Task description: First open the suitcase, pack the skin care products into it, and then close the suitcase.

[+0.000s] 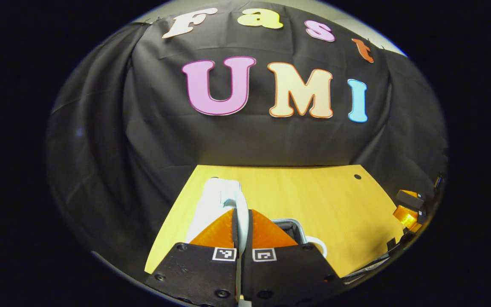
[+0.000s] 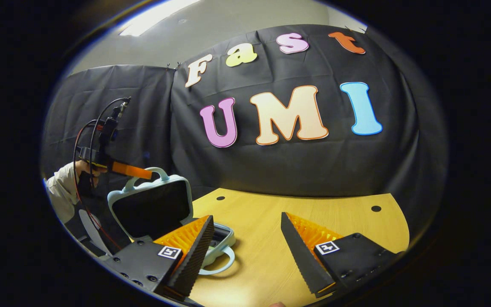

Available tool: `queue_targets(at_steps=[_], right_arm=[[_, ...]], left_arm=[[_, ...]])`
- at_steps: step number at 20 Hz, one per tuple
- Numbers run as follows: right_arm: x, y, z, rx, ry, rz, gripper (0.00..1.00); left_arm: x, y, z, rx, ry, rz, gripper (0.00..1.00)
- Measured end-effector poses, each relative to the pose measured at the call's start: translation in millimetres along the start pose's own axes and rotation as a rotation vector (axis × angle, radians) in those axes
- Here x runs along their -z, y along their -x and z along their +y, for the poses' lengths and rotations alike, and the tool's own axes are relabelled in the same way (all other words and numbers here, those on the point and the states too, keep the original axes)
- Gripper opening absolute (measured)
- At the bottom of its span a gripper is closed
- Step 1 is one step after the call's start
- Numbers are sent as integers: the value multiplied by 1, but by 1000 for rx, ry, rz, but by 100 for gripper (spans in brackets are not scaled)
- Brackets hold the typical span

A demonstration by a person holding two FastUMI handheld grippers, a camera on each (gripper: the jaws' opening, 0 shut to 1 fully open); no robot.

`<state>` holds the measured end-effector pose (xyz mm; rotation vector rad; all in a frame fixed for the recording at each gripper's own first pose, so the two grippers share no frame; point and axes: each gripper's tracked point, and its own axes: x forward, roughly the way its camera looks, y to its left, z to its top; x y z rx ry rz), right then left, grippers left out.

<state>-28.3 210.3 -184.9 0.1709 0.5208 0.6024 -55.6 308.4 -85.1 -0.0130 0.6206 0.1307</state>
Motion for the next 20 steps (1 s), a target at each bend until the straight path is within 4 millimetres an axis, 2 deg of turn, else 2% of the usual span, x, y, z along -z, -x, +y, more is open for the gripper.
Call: queue_targets(at_steps=[4,9,13,20], right_arm=[[0,4,-8,2,9,3,98],[0,6,-17,11,-15,7,98],[-2,9,-24,20,-24,3,98],[-11,18,-65,77,-46,-14,98]], left_arm=[[8,-4,-46,94,31,10,0],[28,-12,-90,167,19,42,0],[45,-16,-116,199,43,63,0],[67,-27,-150,181,43,70,1]])
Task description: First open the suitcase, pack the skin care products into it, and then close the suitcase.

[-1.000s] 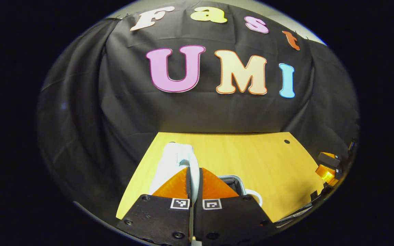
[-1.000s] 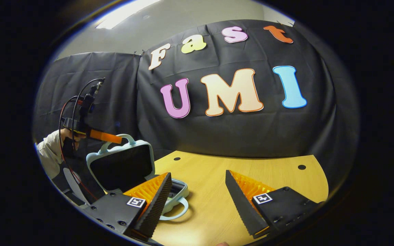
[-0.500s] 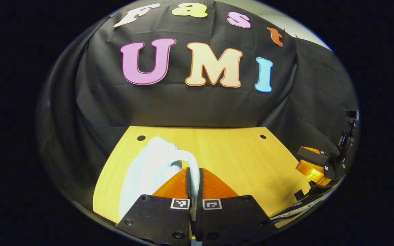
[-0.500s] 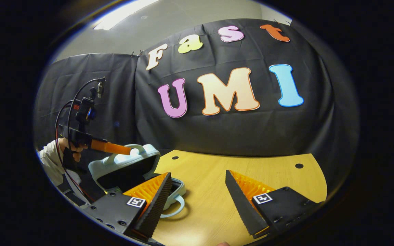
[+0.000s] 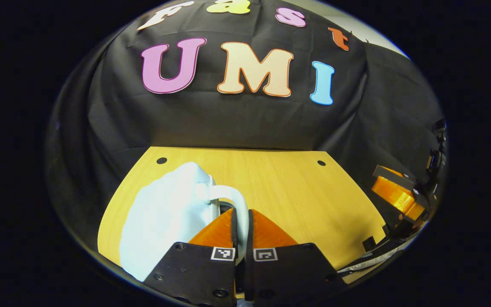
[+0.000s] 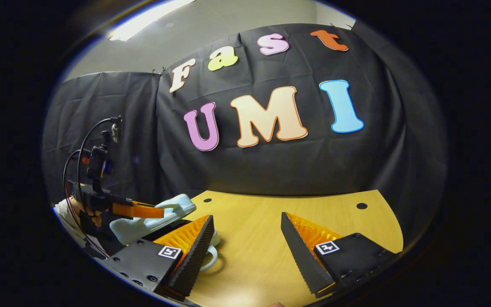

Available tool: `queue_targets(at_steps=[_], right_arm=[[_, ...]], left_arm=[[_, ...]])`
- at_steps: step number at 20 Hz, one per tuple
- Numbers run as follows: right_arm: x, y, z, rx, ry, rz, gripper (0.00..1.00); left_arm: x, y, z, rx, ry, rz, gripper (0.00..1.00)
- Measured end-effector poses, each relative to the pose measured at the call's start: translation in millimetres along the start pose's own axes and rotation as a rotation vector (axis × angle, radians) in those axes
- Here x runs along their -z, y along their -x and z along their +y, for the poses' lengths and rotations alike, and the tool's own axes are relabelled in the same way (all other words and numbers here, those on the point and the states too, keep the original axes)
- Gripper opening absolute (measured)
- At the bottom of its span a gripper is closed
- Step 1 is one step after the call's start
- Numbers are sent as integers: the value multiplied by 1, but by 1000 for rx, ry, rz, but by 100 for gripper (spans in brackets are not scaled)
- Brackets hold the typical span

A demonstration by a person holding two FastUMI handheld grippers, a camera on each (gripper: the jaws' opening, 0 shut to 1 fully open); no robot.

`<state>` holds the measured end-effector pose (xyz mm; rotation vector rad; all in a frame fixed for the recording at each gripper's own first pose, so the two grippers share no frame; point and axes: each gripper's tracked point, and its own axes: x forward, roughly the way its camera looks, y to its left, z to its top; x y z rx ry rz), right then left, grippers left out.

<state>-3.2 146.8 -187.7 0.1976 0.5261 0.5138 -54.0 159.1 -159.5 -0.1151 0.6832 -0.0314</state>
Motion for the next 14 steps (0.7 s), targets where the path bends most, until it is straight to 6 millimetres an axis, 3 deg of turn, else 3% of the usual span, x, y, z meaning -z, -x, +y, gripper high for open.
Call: queue_targets(at_steps=[3,4,6,9,10,14], right_arm=[[-6,8,-13,-9,11,-4,98],[-12,12,-16,-12,21,-14,98],[-25,19,-26,1,46,-52,98],[-68,32,-35,46,104,-170,98],[-83,37,-34,57,125,-208,97],[-113,51,-35,152,167,-299,97]], left_arm=[[-9,-3,-17,-10,29,-69,11],[-17,-2,-24,-8,38,-103,21],[-34,2,-31,-59,29,-176,61],[-59,14,-46,-117,-9,-278,80],[-71,21,-48,-137,-25,-326,92],[-115,51,-58,-216,-39,-531,96]])
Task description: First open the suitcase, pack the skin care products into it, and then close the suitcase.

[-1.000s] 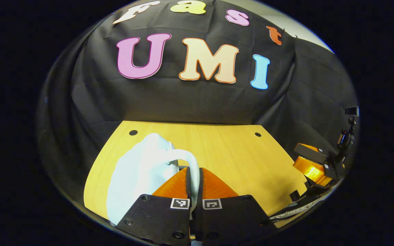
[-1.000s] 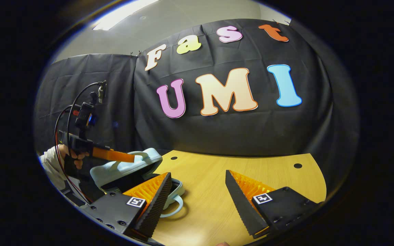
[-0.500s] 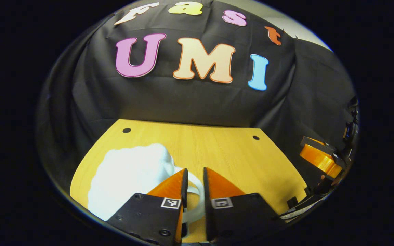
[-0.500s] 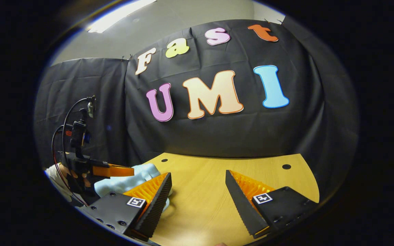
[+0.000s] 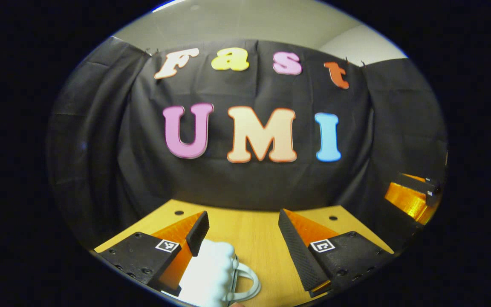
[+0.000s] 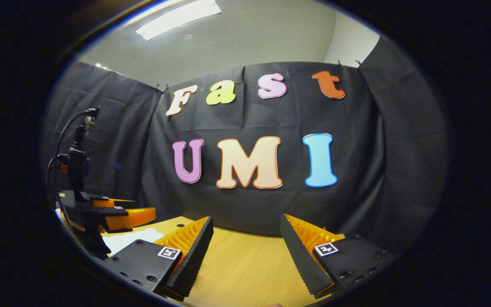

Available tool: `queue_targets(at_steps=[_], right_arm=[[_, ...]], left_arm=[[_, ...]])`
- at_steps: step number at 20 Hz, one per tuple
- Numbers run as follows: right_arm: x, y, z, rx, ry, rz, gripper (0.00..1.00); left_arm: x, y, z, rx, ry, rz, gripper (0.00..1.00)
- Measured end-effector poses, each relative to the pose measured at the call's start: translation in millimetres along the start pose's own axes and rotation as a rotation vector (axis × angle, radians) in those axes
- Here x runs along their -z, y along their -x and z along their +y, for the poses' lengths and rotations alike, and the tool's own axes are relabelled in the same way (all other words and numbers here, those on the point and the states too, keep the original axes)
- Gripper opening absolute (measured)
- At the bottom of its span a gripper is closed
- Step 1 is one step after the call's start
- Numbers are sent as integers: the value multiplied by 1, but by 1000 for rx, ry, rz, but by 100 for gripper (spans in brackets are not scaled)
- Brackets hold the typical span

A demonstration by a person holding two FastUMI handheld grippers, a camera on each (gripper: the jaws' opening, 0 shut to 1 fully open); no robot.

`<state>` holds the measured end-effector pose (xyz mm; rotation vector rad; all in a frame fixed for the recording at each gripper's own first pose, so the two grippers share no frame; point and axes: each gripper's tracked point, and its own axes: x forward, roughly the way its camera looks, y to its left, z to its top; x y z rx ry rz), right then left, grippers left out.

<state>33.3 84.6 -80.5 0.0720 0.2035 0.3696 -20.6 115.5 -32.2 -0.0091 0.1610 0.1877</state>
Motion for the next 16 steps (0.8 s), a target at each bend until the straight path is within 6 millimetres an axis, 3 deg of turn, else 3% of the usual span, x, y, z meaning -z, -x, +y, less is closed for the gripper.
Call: queue_targets(at_steps=[4,9,11,16], right_arm=[[-17,15,13,52,-1,-30,97],[-45,29,15,122,5,-101,98],[-53,38,17,142,6,-125,98],[-60,53,16,182,17,-142,98]], left_arm=[[-8,3,-10,26,-31,-42,95],[-21,5,-20,86,-11,-47,95],[-34,6,-24,111,-32,-77,95],[-49,12,-36,159,-1,-117,95]])
